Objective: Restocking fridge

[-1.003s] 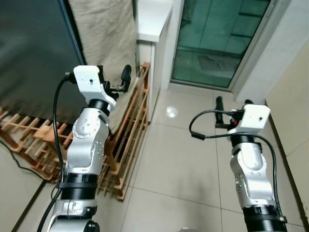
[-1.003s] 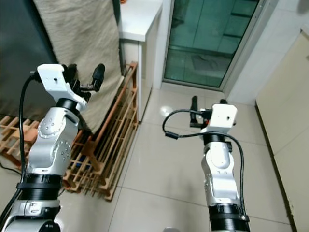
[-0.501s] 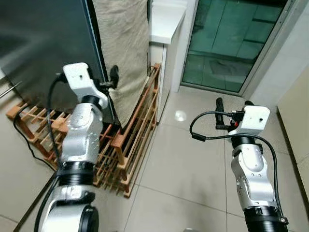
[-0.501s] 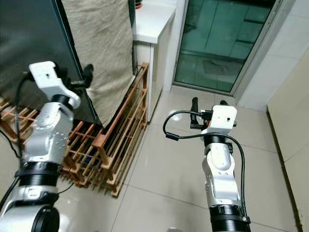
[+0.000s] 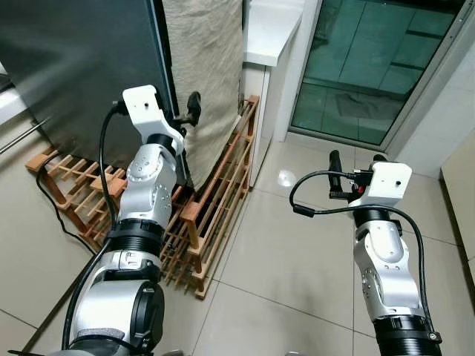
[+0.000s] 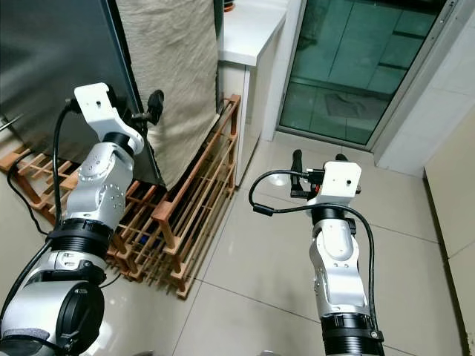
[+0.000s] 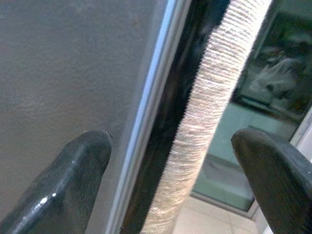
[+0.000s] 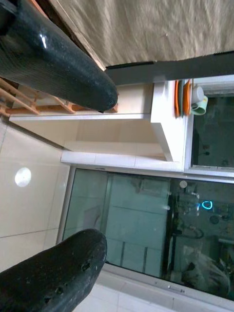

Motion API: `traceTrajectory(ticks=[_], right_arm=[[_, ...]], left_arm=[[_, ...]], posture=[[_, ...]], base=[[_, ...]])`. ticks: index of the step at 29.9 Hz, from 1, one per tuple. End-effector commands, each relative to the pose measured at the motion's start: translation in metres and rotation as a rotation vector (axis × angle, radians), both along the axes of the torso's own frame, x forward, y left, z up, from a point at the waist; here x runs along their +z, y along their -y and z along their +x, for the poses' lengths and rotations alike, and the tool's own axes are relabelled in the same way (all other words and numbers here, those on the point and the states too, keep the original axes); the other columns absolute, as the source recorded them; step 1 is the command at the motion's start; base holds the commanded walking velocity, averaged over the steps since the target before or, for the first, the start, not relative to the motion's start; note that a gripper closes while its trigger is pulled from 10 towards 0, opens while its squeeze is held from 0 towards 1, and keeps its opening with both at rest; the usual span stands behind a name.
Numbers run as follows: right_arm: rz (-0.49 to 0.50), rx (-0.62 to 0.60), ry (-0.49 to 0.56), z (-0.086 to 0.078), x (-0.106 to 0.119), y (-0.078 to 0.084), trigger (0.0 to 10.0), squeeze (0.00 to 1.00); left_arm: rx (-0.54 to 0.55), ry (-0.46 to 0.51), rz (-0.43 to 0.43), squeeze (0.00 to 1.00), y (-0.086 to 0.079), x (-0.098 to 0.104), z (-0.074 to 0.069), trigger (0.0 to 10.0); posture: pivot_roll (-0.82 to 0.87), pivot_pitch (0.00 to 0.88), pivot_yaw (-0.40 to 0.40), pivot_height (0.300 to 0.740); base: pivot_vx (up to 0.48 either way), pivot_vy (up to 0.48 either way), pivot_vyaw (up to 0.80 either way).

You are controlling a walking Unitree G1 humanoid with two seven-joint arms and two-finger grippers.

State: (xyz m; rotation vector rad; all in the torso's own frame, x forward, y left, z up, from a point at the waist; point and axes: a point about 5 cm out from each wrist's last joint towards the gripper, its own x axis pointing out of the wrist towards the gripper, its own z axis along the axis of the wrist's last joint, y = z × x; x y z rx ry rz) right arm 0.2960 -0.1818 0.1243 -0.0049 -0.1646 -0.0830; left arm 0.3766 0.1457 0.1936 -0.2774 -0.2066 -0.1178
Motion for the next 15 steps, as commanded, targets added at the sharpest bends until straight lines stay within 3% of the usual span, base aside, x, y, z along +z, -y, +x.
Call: traceTrajectory(ticks=[1, 9, 15], right_arm=[[-0.004, -0.013, 0.007, -0.001, 0.004, 0.003, 10.0, 0.00], [-0.007, -0.005, 0.002, -0.001, 0.002, 0.002, 10.0, 0.00], [-0.006, 0.004, -0.003, 0.001, 0.001, 0.000, 10.0, 0.00]], left_arm=[[-0.061, 0.008, 0.012, 0.00, 0.011, 0.000, -0.005, 10.0], [-0.081, -0.010, 0.010, 0.00, 0.019, -0.011, -0.016, 10.0], [-0.058, -0.016, 0.044, 0.00, 0.022, -0.012, -0.008, 10.0]], posture=[[-0.14, 0.000, 0.007, 0.740], [-0.13, 0.000, 0.002, 0.740], [-0.12, 0.000, -0.001, 0.740]], base=[[0.000, 0.000, 0.00], [0.000, 0.000, 0.00], [0.000, 0.000, 0.00]])
